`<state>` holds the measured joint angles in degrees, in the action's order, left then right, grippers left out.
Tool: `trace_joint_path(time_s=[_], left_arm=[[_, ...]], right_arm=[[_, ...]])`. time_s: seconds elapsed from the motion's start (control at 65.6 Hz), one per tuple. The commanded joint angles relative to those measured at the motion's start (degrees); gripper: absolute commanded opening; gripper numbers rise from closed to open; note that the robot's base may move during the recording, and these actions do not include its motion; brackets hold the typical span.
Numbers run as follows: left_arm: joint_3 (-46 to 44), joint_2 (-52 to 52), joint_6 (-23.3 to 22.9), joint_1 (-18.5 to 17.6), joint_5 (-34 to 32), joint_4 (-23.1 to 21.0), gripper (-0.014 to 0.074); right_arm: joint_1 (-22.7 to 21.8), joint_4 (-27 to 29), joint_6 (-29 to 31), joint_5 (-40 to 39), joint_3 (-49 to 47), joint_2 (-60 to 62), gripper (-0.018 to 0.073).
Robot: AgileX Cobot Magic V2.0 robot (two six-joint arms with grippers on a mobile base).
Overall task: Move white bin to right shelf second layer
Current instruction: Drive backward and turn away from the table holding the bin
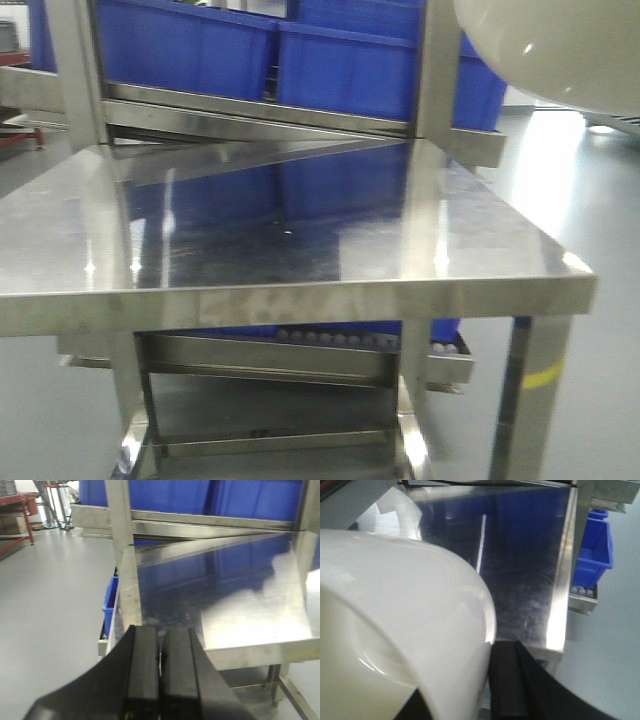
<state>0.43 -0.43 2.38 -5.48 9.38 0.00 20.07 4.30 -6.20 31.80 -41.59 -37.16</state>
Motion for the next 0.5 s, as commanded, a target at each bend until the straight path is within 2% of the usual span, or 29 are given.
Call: trace_joint_path(time_s=[0.0, 0.488], left_arm=[[2.11, -0.81, -0.18, -0.34, -4.95, 0.0, 0.0085], [2.11, -0.81, -0.18, -0.34, -4.95, 0.0, 0.0085]], right_arm=[[-0.24, -0.18, 0.1, -5.73, -1.71, 0.16, 0.0053], [-0.24, -0.18, 0.1, -5.68, -1.71, 0.15, 0.0053]])
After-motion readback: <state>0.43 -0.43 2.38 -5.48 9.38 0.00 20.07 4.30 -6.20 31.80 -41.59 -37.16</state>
